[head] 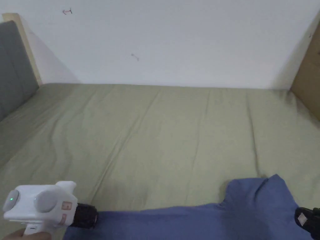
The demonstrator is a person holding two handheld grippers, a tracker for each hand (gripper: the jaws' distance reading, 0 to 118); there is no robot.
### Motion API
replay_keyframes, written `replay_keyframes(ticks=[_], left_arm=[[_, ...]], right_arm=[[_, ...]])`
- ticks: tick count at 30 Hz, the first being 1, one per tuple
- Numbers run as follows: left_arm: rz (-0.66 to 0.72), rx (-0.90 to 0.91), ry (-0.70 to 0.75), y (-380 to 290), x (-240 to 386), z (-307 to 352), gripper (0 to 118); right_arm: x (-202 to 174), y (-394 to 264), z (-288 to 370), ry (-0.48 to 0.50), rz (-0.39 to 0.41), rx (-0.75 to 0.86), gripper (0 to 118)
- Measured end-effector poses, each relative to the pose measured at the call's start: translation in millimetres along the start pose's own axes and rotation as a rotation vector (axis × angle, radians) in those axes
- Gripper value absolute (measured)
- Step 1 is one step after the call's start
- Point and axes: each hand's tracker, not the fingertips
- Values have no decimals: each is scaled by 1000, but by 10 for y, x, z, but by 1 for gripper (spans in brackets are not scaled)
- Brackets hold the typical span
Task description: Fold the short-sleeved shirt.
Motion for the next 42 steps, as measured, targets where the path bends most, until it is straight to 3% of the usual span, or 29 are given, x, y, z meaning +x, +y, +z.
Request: replay_keyframes(ticks=[1,2,3,4,6,8,9,11,12,15,17,19,20,21,23,26,28,34,37,42], left_arm=[[-74,30,31,-35,91,55,88],[-91,71,21,-62,142,145,68],[-83,96,-11,-79,191,246,25],[-84,110,-36,-116,236,351,4],[-109,88,-119,-136,322,442,4],[-154,77,-100,-125,398,532,4],[-185,113,-68,-110,429,614,4],[-191,175,-53,-59,438,814,4],[-162,207,-72,-54,434,935,4],[-112,298,-91,-57,384,1225,4],[-128,315,-88,-76,450,1366,4],[-145,320,-78,-89,478,1409,4],[-146,310,-73,-65,459,1381,4],[-143,297,-69,-63,451,1366,4],[-133,279,-84,-76,435,1316,4],[-109,264,-86,-107,377,1229,4],[-65,268,-98,-140,333,1197,4],[117,356,-141,-140,129,1277,4],[115,419,-181,-139,53,1420,4],[69,397,-226,-214,3,1657,4]], right_arm=[[31,18,-24,-9,-6,-6,0],[79,44,-55,-16,-8,-10,0],[135,78,-92,-25,-8,-12,0],[195,117,-132,-38,-8,-10,0],[320,226,-252,-88,-13,-4,1],[484,376,-476,-100,-22,-14,5],[604,454,-640,-86,-33,-48,33],[777,583,-1049,-130,-65,-170,106],[854,649,-1226,-156,-60,-220,117],[910,671,-1827,-276,-31,-343,117],[1136,617,-2110,-317,-21,-390,112],[1113,588,-2206,-289,54,-419,84],[1055,583,-2203,-301,102,-430,82],[941,586,-2049,-304,149,-388,60],[884,622,-1944,-181,140,-389,1],[751,614,-1691,-174,149,-350,1],[698,668,-1414,-157,136,-240,1],[646,921,-490,-108,4,-5,1],[563,973,-67,-73,-33,80,1],[435,721,546,-54,-42,87,1]])
